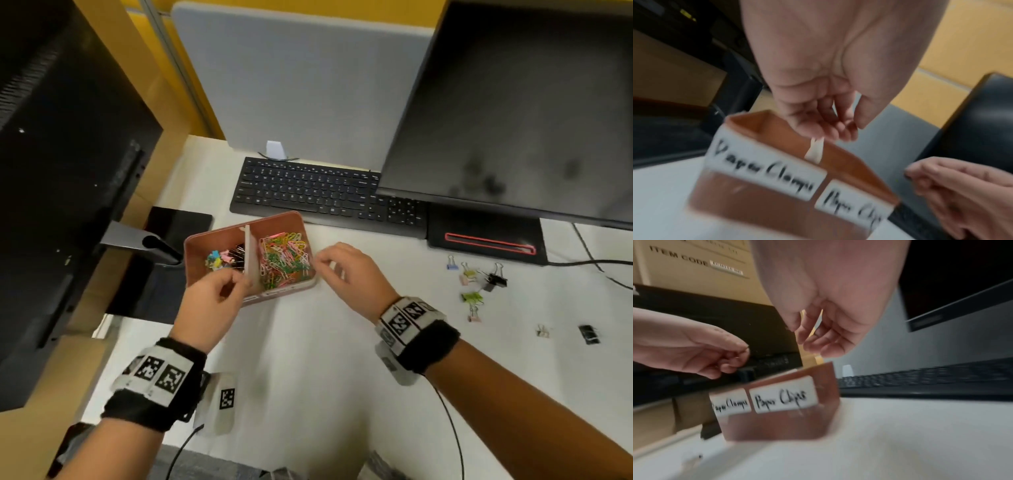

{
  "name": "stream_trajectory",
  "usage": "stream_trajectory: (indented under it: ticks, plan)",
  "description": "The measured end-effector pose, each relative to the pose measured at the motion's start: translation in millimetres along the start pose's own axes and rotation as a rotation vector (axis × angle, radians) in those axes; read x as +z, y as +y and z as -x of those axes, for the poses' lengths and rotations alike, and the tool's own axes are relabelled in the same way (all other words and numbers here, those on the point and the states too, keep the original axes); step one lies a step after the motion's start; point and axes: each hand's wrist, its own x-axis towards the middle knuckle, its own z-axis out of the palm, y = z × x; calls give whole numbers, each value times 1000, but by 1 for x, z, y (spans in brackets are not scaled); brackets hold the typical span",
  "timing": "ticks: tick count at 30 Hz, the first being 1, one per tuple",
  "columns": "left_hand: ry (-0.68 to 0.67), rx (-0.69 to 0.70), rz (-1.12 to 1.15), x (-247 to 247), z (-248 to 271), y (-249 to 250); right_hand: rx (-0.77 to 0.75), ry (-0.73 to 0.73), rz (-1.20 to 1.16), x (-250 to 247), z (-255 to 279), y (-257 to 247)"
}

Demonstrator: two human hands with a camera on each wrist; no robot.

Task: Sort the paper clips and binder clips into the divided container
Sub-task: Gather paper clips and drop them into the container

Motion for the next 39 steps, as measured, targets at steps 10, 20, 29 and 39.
stream_trajectory:
  ticks: [10,20,29,39]
  plan:
    - [109,-165,-328,50,41,-83,618,169,564,-68,100,131]
    - [-22,-228,-250,67,49,-89,574,108,455,-68,118,156]
    - [-238,-187,-266,99,46,-38,512,72,276,-74,132,157]
    - [-416,238,-25,200,26,92,449,247,89,-129,170,155]
